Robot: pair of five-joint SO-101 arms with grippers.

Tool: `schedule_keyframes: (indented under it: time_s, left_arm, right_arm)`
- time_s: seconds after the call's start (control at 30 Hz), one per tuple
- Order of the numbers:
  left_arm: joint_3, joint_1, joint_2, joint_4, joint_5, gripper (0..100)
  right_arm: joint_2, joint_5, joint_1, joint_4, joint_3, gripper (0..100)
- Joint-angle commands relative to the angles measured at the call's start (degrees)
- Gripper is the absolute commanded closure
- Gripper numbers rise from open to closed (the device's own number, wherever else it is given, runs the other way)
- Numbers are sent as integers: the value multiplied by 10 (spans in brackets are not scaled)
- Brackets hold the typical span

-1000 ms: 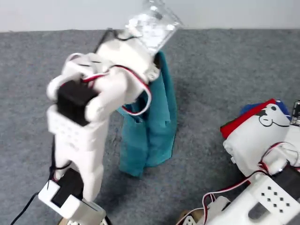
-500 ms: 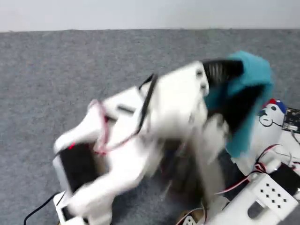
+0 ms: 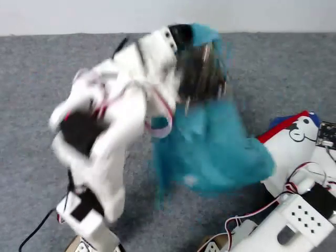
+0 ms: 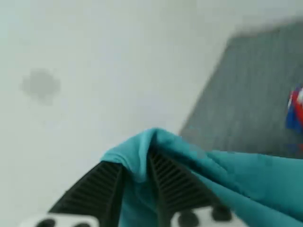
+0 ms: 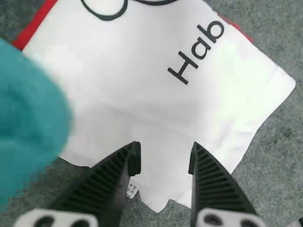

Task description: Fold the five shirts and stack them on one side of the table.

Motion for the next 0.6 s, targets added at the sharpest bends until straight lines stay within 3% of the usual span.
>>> schedule_keyframes:
  time_s: [0.0, 0.1, 0.23, 0.43, 0.57]
  left_arm:
    - [50, -89, 74, 11, -5, 987]
    - [100, -135, 172, 4, -6, 987]
    - [94, -207, 304, -68, -6, 987]
    - [-24, -295, 441, -113, 0, 987]
    - [-127, -325, 507, -111, 63, 985]
  right_arm:
    - [-4, -5, -4, -10, -4, 822]
    - [-4, -5, -4, -7, -4, 822]
    - [-4, -5, -4, -6, -4, 822]
    - [-4, -5, -4, -5, -4, 822]
    - [-4, -5, -4, -5, -4, 822]
